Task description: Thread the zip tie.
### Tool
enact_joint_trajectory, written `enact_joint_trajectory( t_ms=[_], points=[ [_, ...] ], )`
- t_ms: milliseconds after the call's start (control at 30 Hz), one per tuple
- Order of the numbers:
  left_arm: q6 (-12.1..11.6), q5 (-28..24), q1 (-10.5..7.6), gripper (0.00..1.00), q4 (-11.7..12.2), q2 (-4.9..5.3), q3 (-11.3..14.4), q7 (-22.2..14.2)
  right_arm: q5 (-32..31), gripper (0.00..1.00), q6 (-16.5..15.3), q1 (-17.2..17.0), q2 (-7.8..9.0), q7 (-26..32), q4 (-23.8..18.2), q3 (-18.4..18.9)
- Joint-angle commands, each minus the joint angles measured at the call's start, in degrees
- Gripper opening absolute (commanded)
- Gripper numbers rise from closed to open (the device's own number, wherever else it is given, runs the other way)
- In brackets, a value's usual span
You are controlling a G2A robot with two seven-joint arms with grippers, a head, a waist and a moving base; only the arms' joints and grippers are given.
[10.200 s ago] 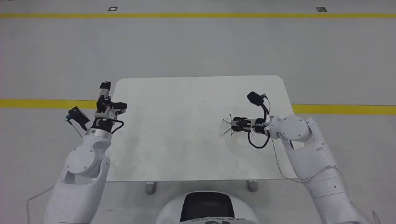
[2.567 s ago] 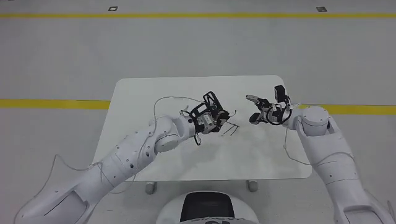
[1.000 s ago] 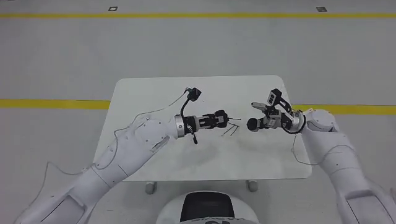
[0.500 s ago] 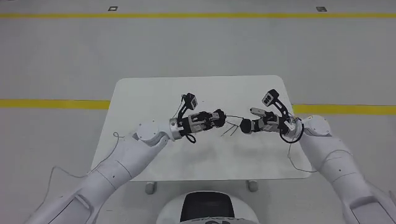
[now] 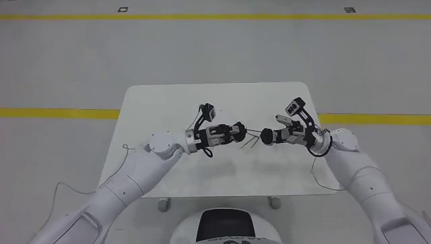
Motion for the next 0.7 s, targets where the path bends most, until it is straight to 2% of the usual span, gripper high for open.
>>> enact_joint_trajectory(
  t_ms=[0, 167, 200, 233, 267, 333, 533, 667],
  points=[
    [0.2, -1.6, 0.16, 0.00, 0.2, -0.14, -0.1, -1.0, 0.7, 1.00, -0.1, 0.1, 0.36, 0.0, -0.2, -0.7],
    [0.7, -3.0, -0.21, 0.00, 1.1, -0.46, -0.1, -3.4, 1.9, 1.00, -1.0, 0.7, 1.23, 0.0, -0.5, -2.7],
    [0.8, -3.0, -0.30, 0.00, 1.3, -0.53, 0.0, -3.7, 2.1, 0.92, -1.0, 0.9, 1.48, 0.0, -0.6, -3.2],
    [0.8, -3.0, -0.35, 0.00, 1.5, -0.58, 0.0, -4.0, 1.7, 0.74, -1.0, 1.2, 1.72, 0.0, -0.9, -3.4],
    [1.0, -2.6, -0.56, 0.00, 1.8, -0.58, 0.0, -4.8, 1.1, 0.61, -1.0, 1.3, 1.98, 0.0, -1.3, -3.7],
    [1.2, -2.3, -0.79, 0.00, 2.3, -0.62, 0.1, -6.3, 0.3, 0.49, -1.0, 1.3, 2.57, 0.0, -1.3, -4.1],
    [1.1, -4.8, -0.51, 0.00, 3.2, -0.91, -0.2, -8.2, 1.3, 0.43, -1.0, 1.4, 3.85, 0.0, -1.9, -4.9],
    [0.9, -4.3, -0.79, 0.00, 3.8, -1.06, -0.3, -8.6, 1.7, 0.41, -1.0, 1.4, 4.57, 0.0, -2.6, -5.6]
  ],
)
